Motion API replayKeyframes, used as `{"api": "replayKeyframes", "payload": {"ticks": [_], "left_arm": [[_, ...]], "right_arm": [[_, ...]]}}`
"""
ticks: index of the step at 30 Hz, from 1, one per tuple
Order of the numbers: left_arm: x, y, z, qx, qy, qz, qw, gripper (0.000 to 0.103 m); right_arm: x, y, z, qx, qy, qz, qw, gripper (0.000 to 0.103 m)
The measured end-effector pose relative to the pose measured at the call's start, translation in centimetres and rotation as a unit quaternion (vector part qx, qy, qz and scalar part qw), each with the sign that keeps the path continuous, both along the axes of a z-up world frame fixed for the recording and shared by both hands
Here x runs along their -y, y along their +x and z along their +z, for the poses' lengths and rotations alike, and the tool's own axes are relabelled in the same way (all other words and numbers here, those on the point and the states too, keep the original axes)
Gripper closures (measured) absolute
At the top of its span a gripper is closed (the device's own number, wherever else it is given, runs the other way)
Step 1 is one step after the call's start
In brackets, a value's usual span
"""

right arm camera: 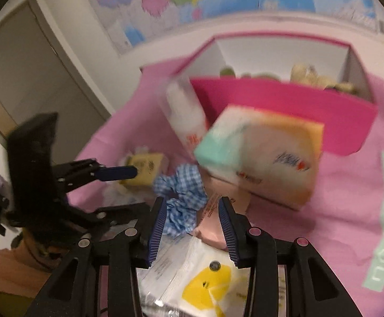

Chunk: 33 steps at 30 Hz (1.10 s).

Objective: Organize soft objects
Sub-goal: 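Grasp the blue gingham scrunchie with the left gripper, then carry the scrunchie over the pink box and release it inside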

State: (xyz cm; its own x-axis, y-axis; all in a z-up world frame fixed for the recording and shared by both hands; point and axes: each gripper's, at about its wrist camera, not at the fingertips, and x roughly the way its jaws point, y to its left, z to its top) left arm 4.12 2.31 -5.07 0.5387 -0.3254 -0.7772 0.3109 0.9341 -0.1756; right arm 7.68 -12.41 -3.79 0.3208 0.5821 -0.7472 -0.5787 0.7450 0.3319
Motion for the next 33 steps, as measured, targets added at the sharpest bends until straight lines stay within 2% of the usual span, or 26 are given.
{"api": "replayKeyframes", "payload": {"ticks": [4,7,9,12,13,14,15,17,18,20,21,22,33], "left_arm": [[0.3,0.0,-0.6,-0.011,-0.010,-0.013,0.9998,0.036],[0.7,-0.1,-0.9,-0.018,-0.021,-0.027,0.9992,0.037],[1.0,0.0,-1.3,-0.029,-0.029,-0.035,0.9985,0.041],[1.3,0.5,-2.3,-0.050,-0.035,-0.039,0.9974,0.044],[1.3,0.7,-2.6,-0.054,-0.039,-0.039,0.9970,0.048],[1.4,0.8,-2.7,-0.057,-0.043,-0.039,0.9967,0.051],[1.3,1.0,-2.7,-0.056,-0.047,-0.038,0.9966,0.053],[0.9,1.4,-2.5,-0.062,-0.069,-0.039,0.9949,0.062],[0.8,1.5,-2.6,-0.063,-0.073,-0.038,0.9946,0.065],[0.7,1.6,-2.5,-0.060,-0.076,-0.031,0.9948,0.071],[0.8,1.6,-2.4,-0.059,-0.077,-0.032,0.9947,0.079],[0.9,1.5,-2.2,-0.056,-0.079,-0.034,0.9947,0.080],[1.3,0.3,2.8,0.015,-0.083,-0.057,0.9948,0.080]], "right_arm": [[-1.3,0.9,-1.5,-0.014,-0.009,0.001,1.000,0.062],[-2.3,1.1,-1.9,-0.007,-0.025,0.003,1.000,0.062],[-2.8,1.3,-2.0,-0.007,-0.025,0.007,1.000,0.062],[-3.4,1.1,-2.0,0.012,-0.036,0.011,0.999,0.062],[-3.6,1.1,-2.0,0.017,-0.041,0.014,0.999,0.062],[-3.7,1.0,-1.9,0.020,-0.042,0.015,0.999,0.066],[-3.8,0.9,-1.8,0.022,-0.042,0.016,0.999,0.074],[-3.7,0.7,-1.6,0.026,-0.039,0.019,0.999,0.085],[-3.5,0.7,-1.5,0.028,-0.036,0.019,0.999,0.088],[-3.0,0.5,-1.2,0.026,-0.022,0.020,0.999,0.091],[-2.8,0.3,-0.9,0.027,-0.013,0.023,0.999,0.091],[-2.5,0.1,-0.5,0.029,-0.007,0.025,0.999,0.091],[0.4,-1.9,5.2,0.093,0.037,0.018,0.995,0.092]]}}
